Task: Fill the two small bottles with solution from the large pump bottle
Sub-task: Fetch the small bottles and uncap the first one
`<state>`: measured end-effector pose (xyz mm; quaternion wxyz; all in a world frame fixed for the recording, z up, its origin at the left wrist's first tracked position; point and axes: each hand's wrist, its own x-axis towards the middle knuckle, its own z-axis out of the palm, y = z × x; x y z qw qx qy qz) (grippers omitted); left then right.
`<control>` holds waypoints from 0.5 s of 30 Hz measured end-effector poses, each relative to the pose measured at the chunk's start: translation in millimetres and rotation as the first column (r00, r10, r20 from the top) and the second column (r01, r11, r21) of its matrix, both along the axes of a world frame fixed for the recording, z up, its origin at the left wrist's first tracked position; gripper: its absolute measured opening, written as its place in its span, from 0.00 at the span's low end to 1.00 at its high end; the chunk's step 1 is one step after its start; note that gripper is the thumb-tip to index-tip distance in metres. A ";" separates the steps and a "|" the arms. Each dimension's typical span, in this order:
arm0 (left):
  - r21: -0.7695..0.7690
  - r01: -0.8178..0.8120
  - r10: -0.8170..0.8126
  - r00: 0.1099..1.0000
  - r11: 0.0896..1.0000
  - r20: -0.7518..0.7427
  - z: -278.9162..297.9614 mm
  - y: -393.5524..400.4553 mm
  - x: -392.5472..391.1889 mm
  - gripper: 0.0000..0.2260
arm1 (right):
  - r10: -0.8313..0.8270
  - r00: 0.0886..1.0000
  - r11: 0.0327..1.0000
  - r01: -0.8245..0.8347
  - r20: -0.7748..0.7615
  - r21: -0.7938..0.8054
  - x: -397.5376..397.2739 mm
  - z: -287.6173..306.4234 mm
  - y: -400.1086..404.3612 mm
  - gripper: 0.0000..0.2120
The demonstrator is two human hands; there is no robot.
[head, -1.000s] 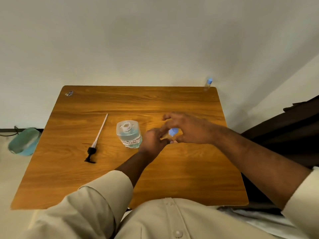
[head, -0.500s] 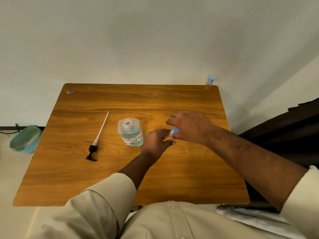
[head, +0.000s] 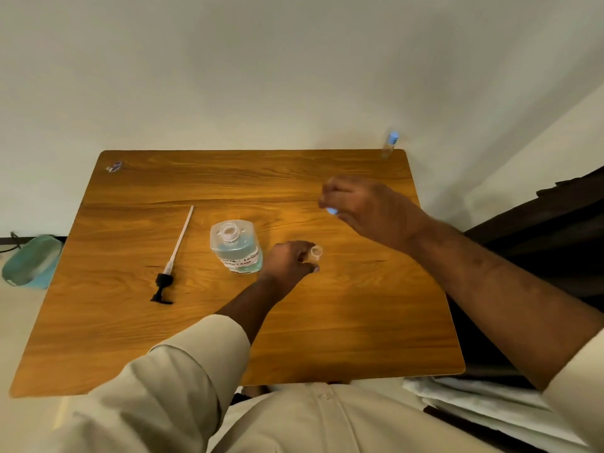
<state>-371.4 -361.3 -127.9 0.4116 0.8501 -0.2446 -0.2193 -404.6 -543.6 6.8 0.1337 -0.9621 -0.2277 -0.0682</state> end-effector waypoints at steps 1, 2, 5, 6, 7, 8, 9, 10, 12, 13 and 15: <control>-0.020 -0.030 0.029 0.999 0.999 -0.033 -3.0 -2.3 0.0 0.15 | -0.094 0.996 0.990 0.095 -0.015 0.104 1.7 -7.6 -6.1 0.18; -0.045 -0.068 0.065 0.996 0.997 -0.057 -6.1 -5.9 0.8 0.15 | -0.178 0.983 0.968 0.184 -0.049 0.172 2.4 -18.5 -10.2 0.19; -0.060 -0.155 0.152 0.987 0.986 -0.059 -18.5 -19.2 6.6 0.14 | -0.346 0.922 0.906 0.376 -0.176 0.192 -0.8 -70.2 -18.5 0.16; -0.044 -0.171 0.169 0.985 0.984 -0.042 -24.2 -23.3 9.9 0.14 | -0.393 0.889 0.880 0.438 -0.236 0.186 -1.3 -89.2 -21.3 0.14; -0.028 -0.182 0.181 0.983 0.983 -0.033 -30.5 -26.8 12.7 0.14 | -0.432 0.853 0.851 0.493 -0.294 0.180 -2.3 -107.2 -24.1 0.14; -0.018 -0.191 0.191 0.981 0.981 -0.035 -36.5 -29.6 15.3 0.15 | -0.463 0.818 0.822 0.540 -0.343 0.178 -2.6 -123.8 -26.8 0.13; -0.009 -0.196 0.195 0.980 0.981 -0.048 -42.6 -32.4 17.6 0.15 | -0.484 0.783 0.791 0.582 -0.390 0.188 -2.9 -139.2 -29.1 0.13; 0.005 -0.193 0.193 0.979 0.981 -0.063 -48.7 -34.2 18.3 0.15 | -0.497 0.751 0.756 0.620 -0.435 0.209 -4.4 -152.2 -30.1 0.14; 0.051 -0.176 0.180 0.981 0.983 -0.076 -60.3 -37.3 20.8 0.16 | -0.502 0.707 0.693 0.674 -0.498 0.256 -4.2 -174.2 -32.0 0.18; 0.070 -0.168 0.174 0.982 0.983 -0.079 -64.9 -38.3 21.7 0.16 | -0.501 0.697 0.676 0.685 -0.514 0.270 -3.8 -182.7 -32.7 0.20; 0.096 -0.158 0.166 0.983 0.983 -0.083 -71.1 -38.0 22.6 0.16 | -0.503 0.683 0.661 0.699 -0.530 0.274 -3.5 -196.6 -32.4 0.19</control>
